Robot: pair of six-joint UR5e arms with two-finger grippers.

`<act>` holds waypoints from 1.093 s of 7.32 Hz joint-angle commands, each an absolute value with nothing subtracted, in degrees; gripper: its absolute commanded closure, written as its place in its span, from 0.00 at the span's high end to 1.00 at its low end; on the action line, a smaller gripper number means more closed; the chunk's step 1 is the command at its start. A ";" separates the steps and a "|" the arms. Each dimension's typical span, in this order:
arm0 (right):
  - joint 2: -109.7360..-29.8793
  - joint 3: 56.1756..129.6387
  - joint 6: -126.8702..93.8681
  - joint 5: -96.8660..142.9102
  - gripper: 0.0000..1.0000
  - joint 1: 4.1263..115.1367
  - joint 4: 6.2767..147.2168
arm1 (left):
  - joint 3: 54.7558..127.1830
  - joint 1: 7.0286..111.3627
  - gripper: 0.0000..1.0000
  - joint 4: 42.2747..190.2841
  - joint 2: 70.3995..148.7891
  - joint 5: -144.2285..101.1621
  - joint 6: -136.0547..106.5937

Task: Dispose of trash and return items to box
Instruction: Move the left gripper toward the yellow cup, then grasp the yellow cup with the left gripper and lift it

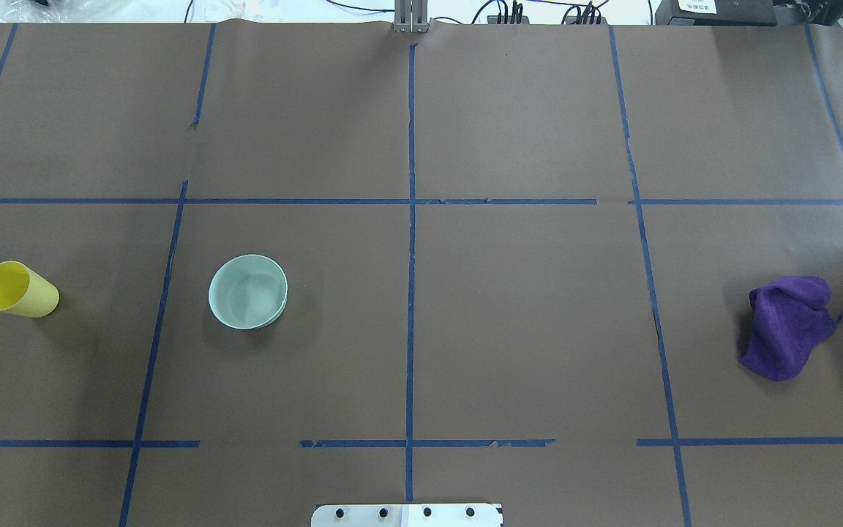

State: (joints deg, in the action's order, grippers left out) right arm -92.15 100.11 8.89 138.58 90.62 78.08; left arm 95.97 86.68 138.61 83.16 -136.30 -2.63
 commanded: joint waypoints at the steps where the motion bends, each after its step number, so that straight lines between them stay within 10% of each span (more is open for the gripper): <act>1: -91.93 99.76 7.21 138.25 1.00 89.04 76.21 | 96.76 75.74 1.00 146.98 78.16 -125.22 -24.41; 8: -92.90 99.93 6.42 138.43 1.00 89.03 76.11 | 97.57 54.94 0.64 154.86 72.77 -114.97 -49.13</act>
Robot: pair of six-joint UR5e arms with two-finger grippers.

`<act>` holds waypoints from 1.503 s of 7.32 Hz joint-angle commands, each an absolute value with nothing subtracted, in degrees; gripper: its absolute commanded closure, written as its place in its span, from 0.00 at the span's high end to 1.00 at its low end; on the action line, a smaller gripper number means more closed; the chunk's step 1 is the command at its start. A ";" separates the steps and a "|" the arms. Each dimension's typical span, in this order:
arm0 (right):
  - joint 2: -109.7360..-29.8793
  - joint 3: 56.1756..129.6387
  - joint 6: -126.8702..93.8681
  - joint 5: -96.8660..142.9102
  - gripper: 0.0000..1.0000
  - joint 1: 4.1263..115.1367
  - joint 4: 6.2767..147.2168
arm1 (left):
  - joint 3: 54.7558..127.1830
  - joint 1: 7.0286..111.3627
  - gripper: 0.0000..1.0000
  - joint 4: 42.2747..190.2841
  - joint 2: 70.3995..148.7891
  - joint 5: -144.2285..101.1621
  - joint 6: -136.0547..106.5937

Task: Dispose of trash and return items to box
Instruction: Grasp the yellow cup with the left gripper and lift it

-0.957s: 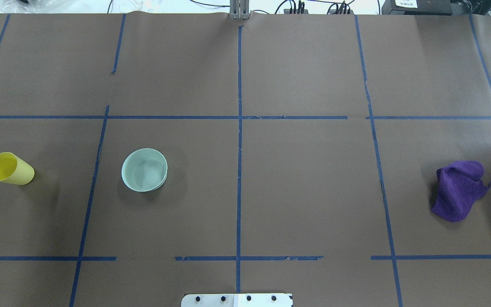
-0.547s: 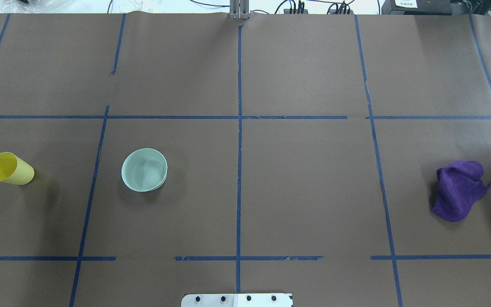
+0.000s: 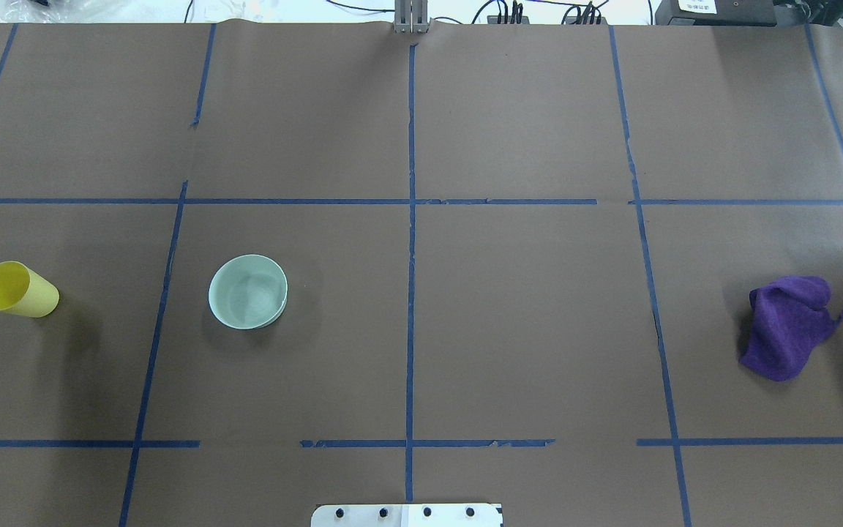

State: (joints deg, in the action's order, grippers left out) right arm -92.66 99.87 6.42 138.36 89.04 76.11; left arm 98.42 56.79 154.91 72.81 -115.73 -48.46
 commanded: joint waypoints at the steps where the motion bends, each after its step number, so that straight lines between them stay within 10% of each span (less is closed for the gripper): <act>1: -92.90 99.93 6.42 138.43 1.00 89.03 76.11 | 97.30 54.24 0.60 154.86 72.86 -114.18 -49.13; 3: -93.42 99.93 6.42 138.43 1.00 89.03 76.11 | 97.03 53.18 0.37 154.69 72.86 -114.00 -49.30; 4: -93.43 99.93 6.42 138.43 1.00 89.03 76.11 | 97.03 53.09 0.00 154.69 72.95 -113.99 -49.22; 11: -93.78 100.02 6.42 138.43 1.00 89.03 75.67 | 97.82 60.77 0.00 153.12 72.95 -124.33 -36.44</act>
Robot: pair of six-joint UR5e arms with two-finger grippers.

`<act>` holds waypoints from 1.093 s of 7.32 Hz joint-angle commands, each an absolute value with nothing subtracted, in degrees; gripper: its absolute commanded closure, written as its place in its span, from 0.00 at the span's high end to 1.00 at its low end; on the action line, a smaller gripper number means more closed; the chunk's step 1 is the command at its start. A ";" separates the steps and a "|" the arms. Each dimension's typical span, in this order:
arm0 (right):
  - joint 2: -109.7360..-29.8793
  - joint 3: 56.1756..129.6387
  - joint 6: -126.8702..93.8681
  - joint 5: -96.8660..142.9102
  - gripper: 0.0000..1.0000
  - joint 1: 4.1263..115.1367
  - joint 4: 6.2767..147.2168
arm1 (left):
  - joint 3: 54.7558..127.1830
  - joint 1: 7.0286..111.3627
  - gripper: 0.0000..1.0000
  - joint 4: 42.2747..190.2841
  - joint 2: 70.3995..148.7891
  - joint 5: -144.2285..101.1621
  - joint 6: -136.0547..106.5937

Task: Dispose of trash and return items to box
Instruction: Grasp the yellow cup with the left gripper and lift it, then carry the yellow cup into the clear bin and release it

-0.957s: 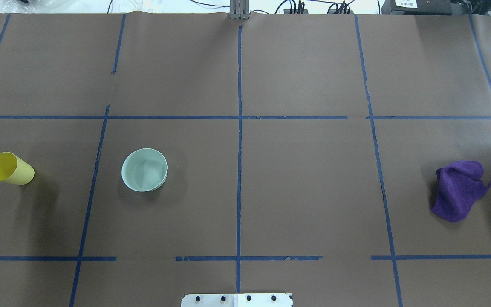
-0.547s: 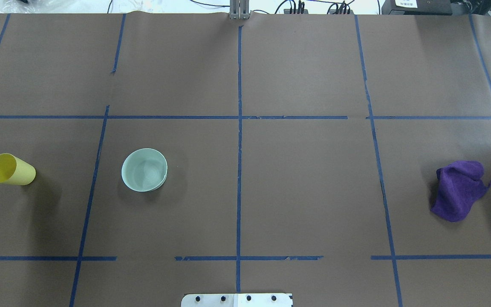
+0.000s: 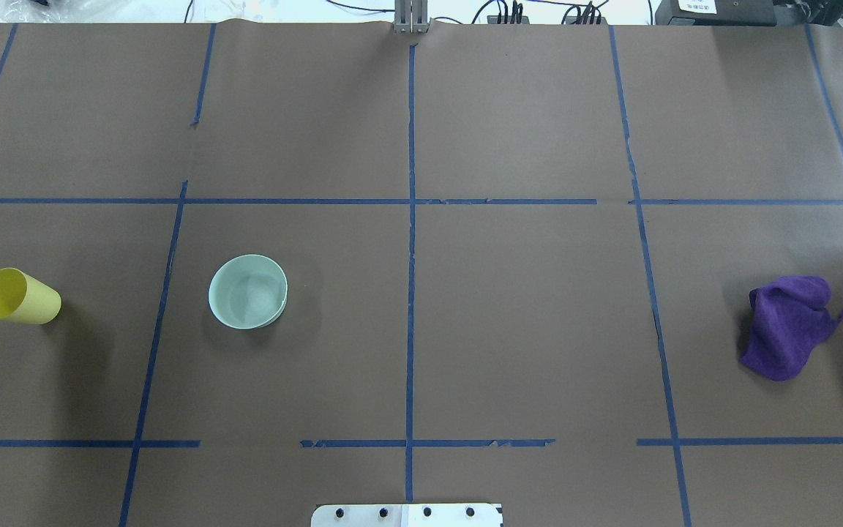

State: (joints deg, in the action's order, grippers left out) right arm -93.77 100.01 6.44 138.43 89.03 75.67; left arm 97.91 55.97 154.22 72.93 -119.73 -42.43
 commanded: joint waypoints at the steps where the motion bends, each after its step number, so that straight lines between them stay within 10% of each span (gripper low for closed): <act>1: -93.69 100.02 6.42 138.43 1.00 89.03 75.67 | 98.52 67.08 0.00 147.62 73.04 -129.06 -27.25; 8: -93.69 99.84 6.42 138.43 1.00 89.03 75.67 | 91.35 98.00 0.00 124.87 72.34 -137.46 26.98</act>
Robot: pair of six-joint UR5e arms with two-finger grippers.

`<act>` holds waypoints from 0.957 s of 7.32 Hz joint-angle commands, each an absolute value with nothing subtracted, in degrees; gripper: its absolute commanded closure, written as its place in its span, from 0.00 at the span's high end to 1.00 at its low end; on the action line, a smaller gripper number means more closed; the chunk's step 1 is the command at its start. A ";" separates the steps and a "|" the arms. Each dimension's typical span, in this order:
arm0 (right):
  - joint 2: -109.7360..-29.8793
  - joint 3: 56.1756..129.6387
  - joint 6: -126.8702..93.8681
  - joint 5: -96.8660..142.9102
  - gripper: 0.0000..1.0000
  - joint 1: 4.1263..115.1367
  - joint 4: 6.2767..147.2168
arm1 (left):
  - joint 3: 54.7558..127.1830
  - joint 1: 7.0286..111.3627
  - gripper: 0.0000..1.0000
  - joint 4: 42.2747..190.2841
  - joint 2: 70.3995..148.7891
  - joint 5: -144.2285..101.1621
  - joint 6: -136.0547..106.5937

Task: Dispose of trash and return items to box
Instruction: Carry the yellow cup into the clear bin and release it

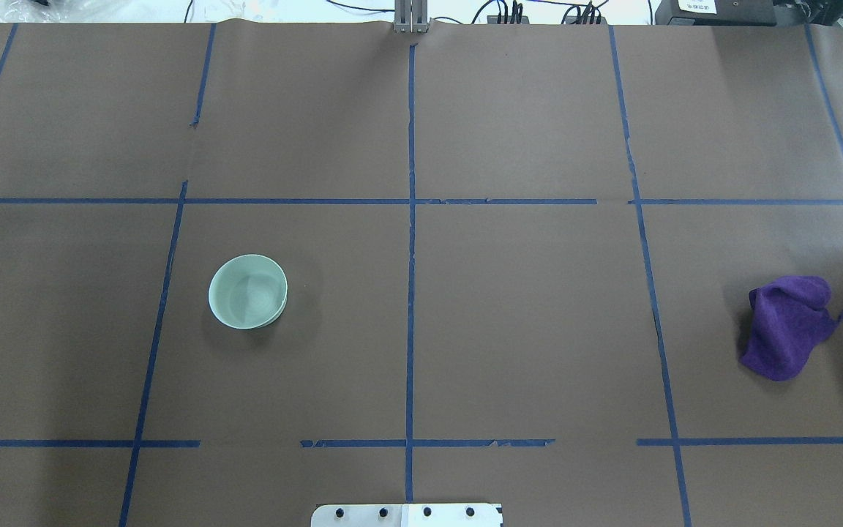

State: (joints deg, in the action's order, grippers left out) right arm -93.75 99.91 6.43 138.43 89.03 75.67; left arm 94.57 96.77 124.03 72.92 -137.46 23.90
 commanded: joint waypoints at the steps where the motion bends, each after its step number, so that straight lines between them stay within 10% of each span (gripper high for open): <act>1: -93.69 99.93 6.42 138.43 1.00 89.03 75.67 | 88.19 98.00 0.00 128.72 72.07 -137.37 25.50; 7: -93.60 99.14 6.42 138.34 1.00 89.03 75.67 | 83.77 90.19 0.00 137.72 71.02 -137.81 16.96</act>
State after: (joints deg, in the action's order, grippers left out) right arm -93.60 99.32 6.42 138.28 89.03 75.67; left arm 84.32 92.13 137.62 71.30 -137.80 16.86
